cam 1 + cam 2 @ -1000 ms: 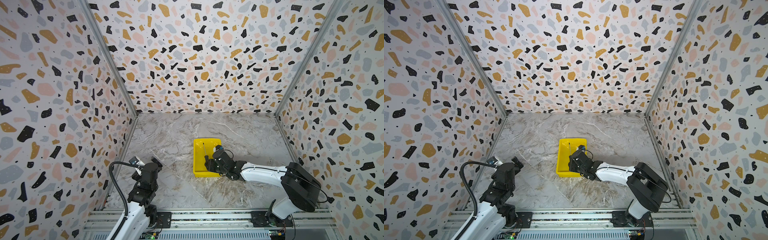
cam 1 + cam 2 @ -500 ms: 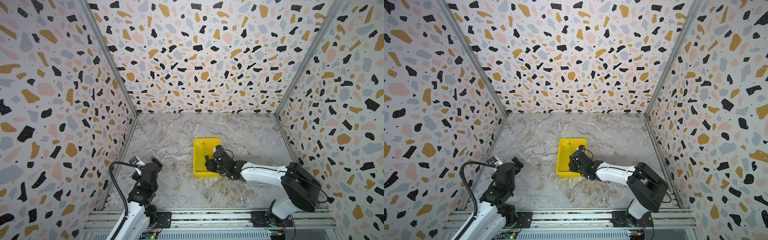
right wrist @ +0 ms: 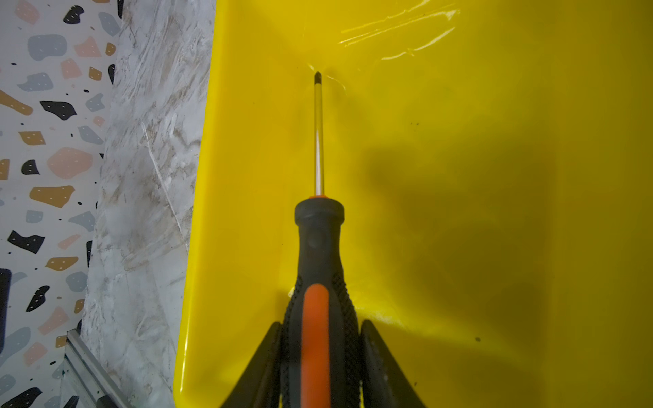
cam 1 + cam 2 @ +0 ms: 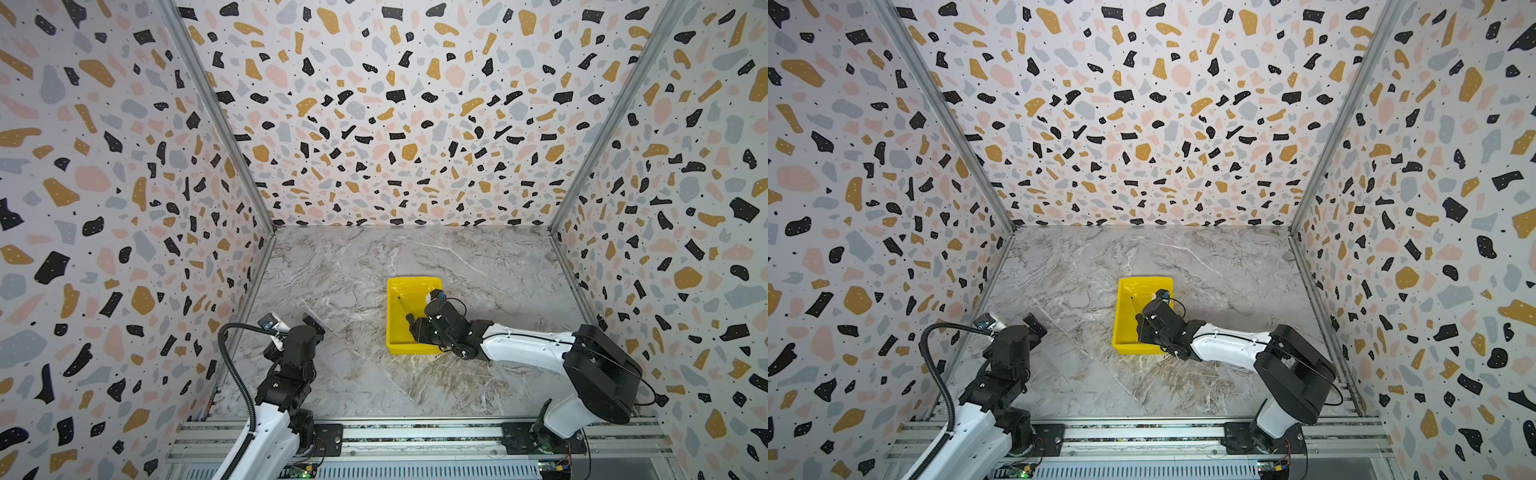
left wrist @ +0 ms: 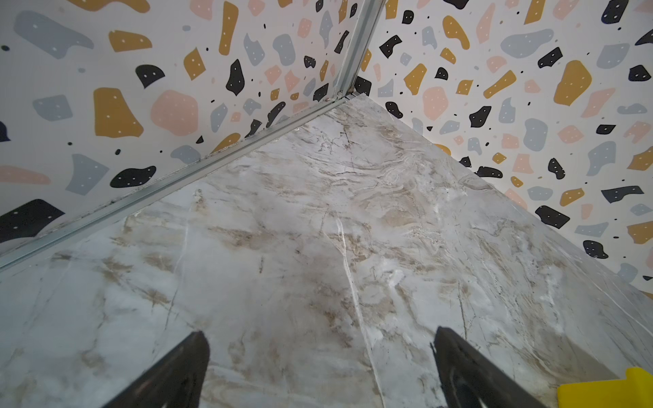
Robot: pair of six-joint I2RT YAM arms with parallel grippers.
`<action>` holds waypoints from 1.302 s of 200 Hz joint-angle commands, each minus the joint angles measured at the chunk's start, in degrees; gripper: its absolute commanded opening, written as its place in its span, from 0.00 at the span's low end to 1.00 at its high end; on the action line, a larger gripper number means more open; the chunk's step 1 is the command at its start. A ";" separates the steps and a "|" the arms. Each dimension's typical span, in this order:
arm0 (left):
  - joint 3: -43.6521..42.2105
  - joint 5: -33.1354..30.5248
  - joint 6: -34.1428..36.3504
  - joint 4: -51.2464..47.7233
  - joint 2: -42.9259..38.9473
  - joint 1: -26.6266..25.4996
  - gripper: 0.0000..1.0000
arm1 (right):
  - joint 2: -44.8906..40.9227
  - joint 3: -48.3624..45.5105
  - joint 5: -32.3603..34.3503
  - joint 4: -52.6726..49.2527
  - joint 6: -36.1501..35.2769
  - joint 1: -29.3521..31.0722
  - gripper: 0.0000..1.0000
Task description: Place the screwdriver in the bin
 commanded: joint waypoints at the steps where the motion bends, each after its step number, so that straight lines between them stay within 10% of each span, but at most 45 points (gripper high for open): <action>1: -0.61 -1.21 0.18 1.74 0.03 0.02 1.00 | -0.71 3.32 1.08 -1.11 -1.26 0.22 0.37; 74: -0.66 -1.12 0.14 1.78 -0.02 0.02 1.00 | -8.42 6.94 11.14 -10.09 -8.80 -1.53 0.40; 147: -0.73 -0.60 0.27 2.28 0.06 -0.01 1.00 | -26.50 -0.64 9.86 -9.68 -18.38 -21.39 0.55; 198: -0.53 -0.85 0.30 1.92 0.57 0.02 1.00 | -35.00 -16.38 26.12 3.15 -24.51 -24.21 1.00; 260: -0.64 -0.34 0.39 2.61 0.97 0.05 1.00 | -38.65 -36.33 34.09 40.15 -56.59 -24.25 0.99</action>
